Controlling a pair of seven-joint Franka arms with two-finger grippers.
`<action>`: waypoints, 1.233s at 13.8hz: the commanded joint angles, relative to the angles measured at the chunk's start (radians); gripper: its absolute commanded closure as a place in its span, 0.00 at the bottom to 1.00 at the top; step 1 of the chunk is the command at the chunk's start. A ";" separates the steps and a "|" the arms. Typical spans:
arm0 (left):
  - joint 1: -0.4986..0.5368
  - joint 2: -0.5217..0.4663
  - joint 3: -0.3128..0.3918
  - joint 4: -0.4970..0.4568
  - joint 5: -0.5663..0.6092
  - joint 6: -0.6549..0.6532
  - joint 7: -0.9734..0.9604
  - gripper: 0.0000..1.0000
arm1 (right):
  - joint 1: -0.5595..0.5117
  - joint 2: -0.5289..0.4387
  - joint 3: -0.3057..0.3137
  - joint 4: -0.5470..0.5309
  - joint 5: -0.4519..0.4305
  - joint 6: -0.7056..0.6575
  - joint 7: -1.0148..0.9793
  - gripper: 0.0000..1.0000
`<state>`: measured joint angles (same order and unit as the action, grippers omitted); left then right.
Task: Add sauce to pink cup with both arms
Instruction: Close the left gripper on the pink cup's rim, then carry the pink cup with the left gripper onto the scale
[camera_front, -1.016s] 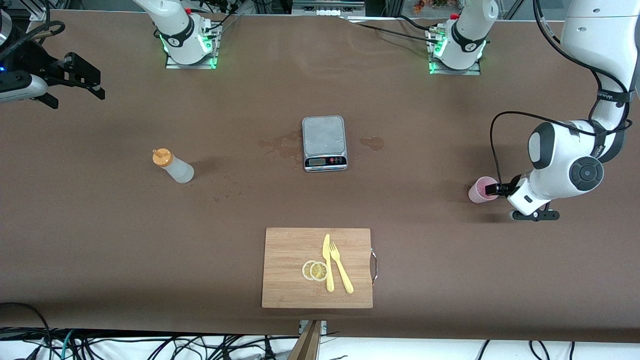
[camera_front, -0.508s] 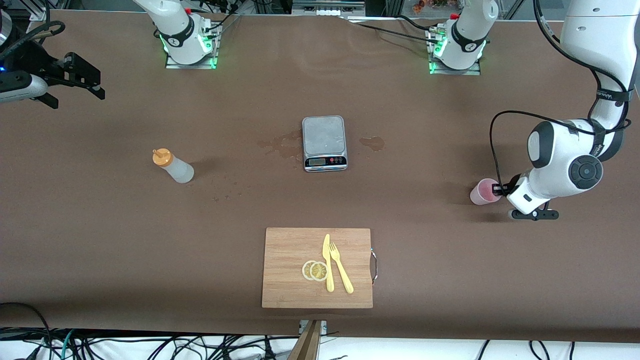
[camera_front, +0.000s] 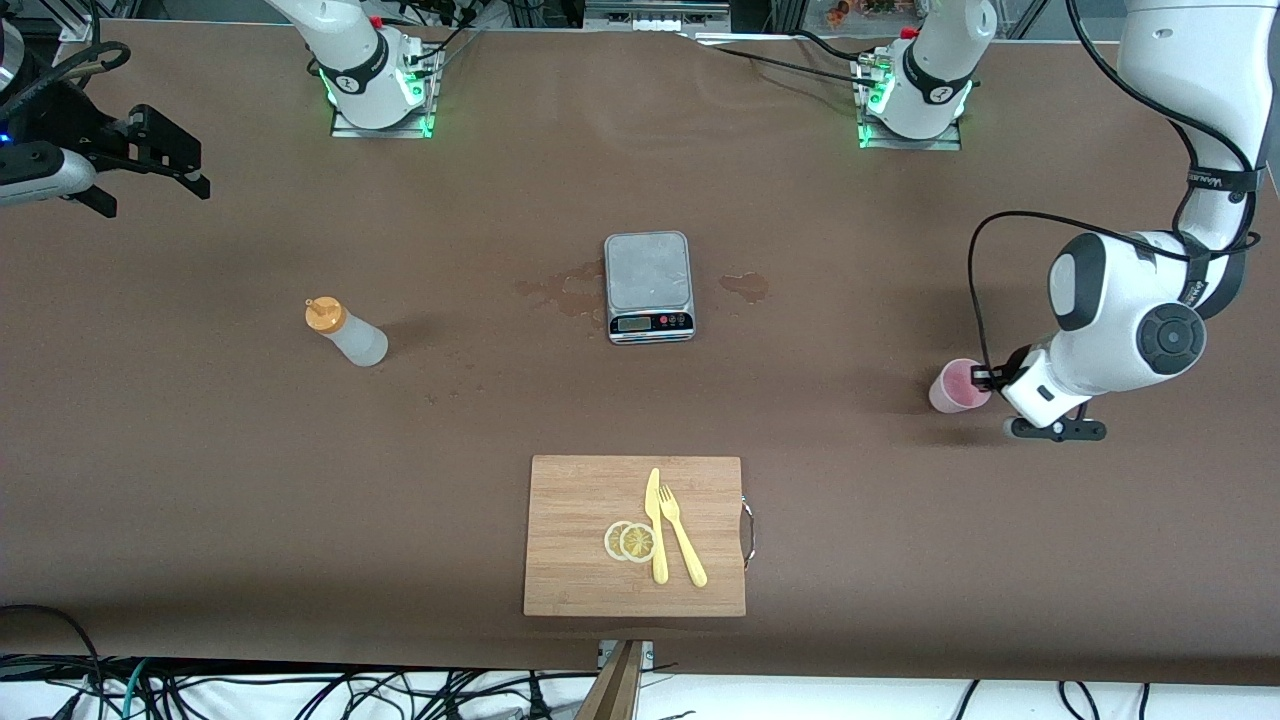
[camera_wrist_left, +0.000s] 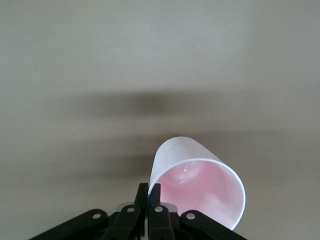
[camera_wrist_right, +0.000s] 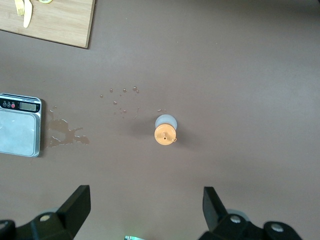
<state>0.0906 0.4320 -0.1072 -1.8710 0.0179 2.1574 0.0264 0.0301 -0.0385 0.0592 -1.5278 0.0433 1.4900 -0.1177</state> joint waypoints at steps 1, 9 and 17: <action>-0.043 -0.016 -0.060 0.056 -0.026 -0.050 -0.019 1.00 | -0.001 0.002 -0.001 0.015 0.017 -0.016 -0.010 0.00; -0.308 -0.013 -0.124 0.107 -0.065 -0.050 -0.443 1.00 | -0.002 0.003 -0.001 0.017 0.017 -0.004 -0.003 0.00; -0.410 -0.044 -0.331 0.069 -0.082 -0.051 -0.759 1.00 | -0.002 0.003 -0.001 0.017 0.017 -0.011 -0.008 0.00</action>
<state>-0.3239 0.4191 -0.4036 -1.7819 -0.0476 2.1202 -0.7002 0.0297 -0.0374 0.0593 -1.5278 0.0433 1.4902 -0.1177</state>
